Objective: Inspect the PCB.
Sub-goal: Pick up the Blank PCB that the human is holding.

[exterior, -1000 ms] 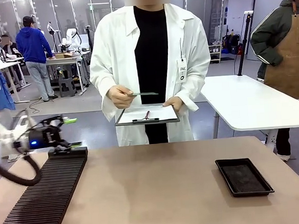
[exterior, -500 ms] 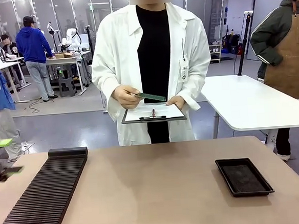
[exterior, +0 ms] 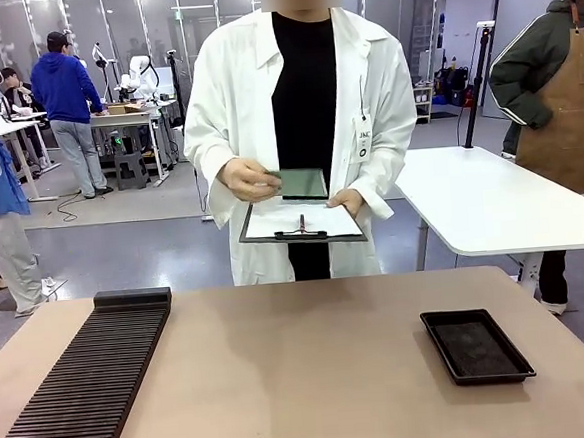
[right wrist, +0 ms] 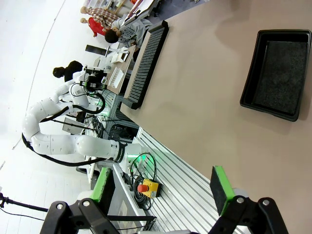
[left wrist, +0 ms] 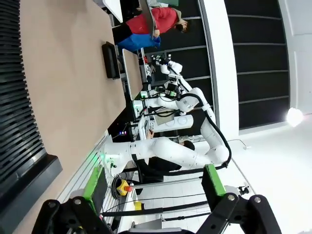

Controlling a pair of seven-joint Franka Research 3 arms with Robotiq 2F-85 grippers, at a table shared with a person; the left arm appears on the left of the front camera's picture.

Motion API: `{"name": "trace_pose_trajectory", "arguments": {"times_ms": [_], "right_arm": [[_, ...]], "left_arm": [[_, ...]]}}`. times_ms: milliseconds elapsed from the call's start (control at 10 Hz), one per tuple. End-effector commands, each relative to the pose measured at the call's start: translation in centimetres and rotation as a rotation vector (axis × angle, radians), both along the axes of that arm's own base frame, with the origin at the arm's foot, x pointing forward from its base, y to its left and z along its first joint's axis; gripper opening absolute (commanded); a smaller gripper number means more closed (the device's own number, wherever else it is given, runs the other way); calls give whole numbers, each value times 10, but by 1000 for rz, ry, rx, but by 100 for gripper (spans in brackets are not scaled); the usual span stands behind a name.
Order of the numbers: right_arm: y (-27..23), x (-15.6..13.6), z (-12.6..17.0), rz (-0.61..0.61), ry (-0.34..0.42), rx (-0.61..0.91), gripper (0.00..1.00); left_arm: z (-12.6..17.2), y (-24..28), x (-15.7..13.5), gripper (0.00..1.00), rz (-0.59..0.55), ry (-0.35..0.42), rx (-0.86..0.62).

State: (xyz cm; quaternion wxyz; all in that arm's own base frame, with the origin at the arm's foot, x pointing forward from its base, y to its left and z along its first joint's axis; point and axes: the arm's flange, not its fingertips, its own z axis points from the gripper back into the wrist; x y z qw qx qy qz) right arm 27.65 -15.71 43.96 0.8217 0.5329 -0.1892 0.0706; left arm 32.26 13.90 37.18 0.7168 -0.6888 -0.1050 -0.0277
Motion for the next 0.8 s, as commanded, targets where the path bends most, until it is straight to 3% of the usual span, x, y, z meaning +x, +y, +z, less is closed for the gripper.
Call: {"name": "trace_pose_trajectory", "arguments": {"times_ms": [0, 700], "right_arm": [[-1, -1, 1, 4, -15, 8, 100], [-1, -1, 1, 4, -15, 8, 100]], "left_arm": [[5, 0, -4, 100, -10, 8, 12], [5, 0, -4, 100, -10, 8, 12]]}}
